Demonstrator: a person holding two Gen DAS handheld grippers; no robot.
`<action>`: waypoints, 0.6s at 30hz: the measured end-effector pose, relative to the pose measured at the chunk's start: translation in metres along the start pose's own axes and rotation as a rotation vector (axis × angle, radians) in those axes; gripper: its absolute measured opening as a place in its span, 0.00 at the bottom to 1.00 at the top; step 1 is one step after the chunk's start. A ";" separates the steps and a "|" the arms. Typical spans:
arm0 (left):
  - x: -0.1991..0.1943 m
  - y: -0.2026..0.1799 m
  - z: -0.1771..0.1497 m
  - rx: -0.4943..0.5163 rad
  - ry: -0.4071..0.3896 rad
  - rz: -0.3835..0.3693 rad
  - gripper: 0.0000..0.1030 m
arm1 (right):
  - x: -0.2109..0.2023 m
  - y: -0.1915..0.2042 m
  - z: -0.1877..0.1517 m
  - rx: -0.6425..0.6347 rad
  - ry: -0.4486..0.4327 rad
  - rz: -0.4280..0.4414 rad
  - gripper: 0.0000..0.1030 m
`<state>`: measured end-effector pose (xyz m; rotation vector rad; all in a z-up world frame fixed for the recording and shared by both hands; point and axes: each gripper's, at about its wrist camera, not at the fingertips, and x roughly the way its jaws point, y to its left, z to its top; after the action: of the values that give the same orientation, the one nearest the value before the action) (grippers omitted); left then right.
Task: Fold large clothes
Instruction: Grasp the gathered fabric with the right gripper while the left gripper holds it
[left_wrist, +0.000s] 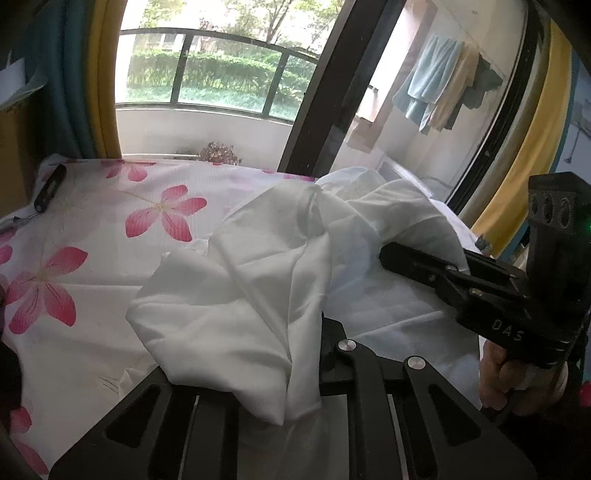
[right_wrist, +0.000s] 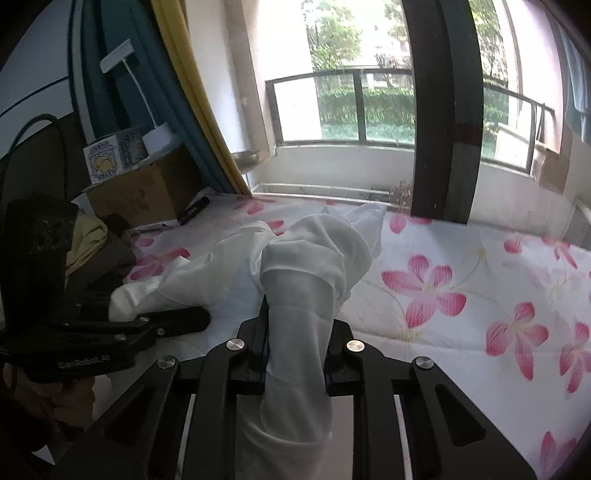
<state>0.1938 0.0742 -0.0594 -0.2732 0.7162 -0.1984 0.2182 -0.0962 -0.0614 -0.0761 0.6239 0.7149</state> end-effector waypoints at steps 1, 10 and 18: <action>-0.001 0.000 0.000 -0.003 -0.005 -0.001 0.14 | -0.002 0.002 0.001 -0.009 -0.004 -0.003 0.19; 0.021 0.011 -0.005 0.008 0.107 0.043 0.44 | 0.013 -0.016 -0.016 0.064 0.065 -0.024 0.25; 0.032 0.028 -0.008 -0.036 0.173 0.073 0.77 | 0.030 -0.052 -0.035 0.215 0.179 0.044 0.61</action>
<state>0.2143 0.0909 -0.0935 -0.2662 0.9008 -0.1410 0.2507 -0.1273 -0.1146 0.0741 0.8726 0.6841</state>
